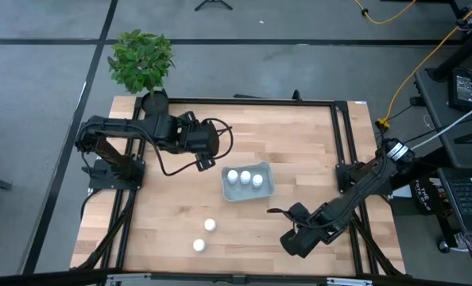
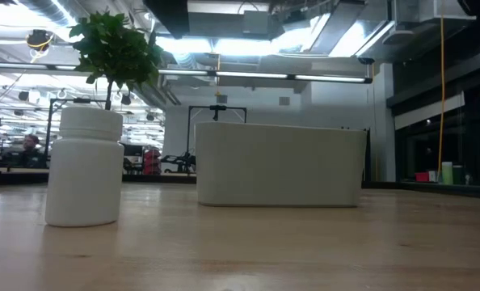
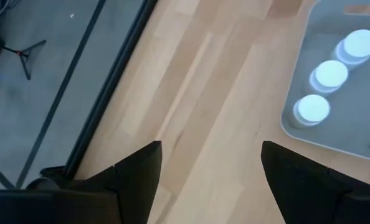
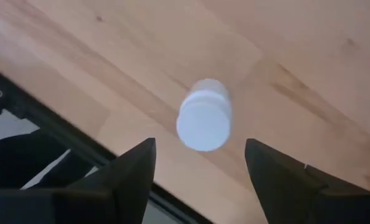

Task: Pick and place pill bottles into a basket
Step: Put the white medicine bottle into the gray bin

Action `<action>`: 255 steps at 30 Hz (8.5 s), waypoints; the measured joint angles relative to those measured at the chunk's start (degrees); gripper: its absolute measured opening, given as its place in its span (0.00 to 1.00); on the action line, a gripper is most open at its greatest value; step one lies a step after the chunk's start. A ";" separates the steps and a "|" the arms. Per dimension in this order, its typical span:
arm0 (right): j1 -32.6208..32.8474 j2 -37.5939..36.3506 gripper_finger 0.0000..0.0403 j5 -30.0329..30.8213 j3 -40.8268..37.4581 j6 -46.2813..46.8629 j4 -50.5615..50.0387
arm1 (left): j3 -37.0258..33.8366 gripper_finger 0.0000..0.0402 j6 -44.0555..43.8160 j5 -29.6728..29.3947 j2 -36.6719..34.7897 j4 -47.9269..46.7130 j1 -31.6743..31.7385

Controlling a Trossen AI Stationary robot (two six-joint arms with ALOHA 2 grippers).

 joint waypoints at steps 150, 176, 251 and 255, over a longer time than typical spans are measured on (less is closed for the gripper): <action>-26.40 19.85 0.56 30.92 56.50 -67.72 -34.72 | 2.97 0.66 2.36 3.86 -10.22 -2.58 -3.83; -18.13 -32.31 0.56 50.04 9.49 -57.00 -25.91 | -16.90 0.71 -15.03 21.49 -3.39 19.13 -17.28; -11.64 -35.20 0.56 47.14 5.05 -63.45 -21.34 | -1.25 0.38 -12.21 27.12 14.80 17.80 -15.13; -11.63 -35.20 0.56 47.14 5.05 -63.39 -21.44 | 1.83 0.38 -7.25 26.80 14.82 16.98 -11.52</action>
